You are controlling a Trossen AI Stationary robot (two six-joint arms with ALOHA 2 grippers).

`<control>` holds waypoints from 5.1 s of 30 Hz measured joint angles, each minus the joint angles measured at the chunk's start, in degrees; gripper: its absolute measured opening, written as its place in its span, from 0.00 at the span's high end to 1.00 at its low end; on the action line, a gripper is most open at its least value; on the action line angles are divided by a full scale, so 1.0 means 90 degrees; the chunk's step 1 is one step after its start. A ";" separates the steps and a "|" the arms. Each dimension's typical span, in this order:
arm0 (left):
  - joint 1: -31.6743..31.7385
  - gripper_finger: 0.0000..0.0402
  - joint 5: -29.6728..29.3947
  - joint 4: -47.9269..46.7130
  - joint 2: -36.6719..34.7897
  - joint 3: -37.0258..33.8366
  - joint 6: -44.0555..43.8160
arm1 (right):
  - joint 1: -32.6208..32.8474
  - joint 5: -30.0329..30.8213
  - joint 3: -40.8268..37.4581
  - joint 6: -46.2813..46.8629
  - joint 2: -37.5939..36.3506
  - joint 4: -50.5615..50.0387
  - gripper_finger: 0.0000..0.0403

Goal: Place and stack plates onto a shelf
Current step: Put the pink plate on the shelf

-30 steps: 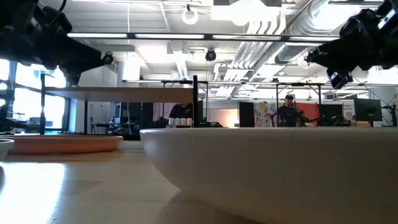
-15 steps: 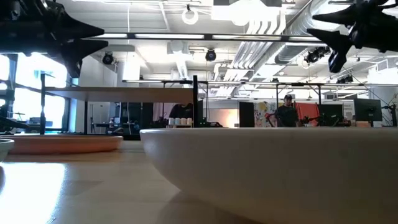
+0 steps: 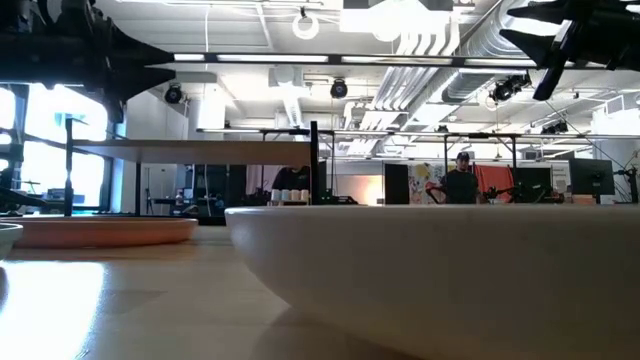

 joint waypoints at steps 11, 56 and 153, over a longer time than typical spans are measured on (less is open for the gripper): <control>0.0002 0.71 -0.1337 0.1204 0.0002 0.0000 -0.0300 | -0.0010 0.0883 0.0000 0.0076 0.0000 0.0008 0.73; 0.0000 0.71 -0.2464 -0.0663 0.2701 0.4116 0.3551 | -0.0717 -0.0540 0.7783 -0.3666 0.7319 -0.7861 0.73; 0.0002 0.71 -0.2475 -0.1324 0.2754 0.4109 0.2655 | -0.0804 -0.1307 0.7783 -0.4219 1.2004 -0.8114 1.00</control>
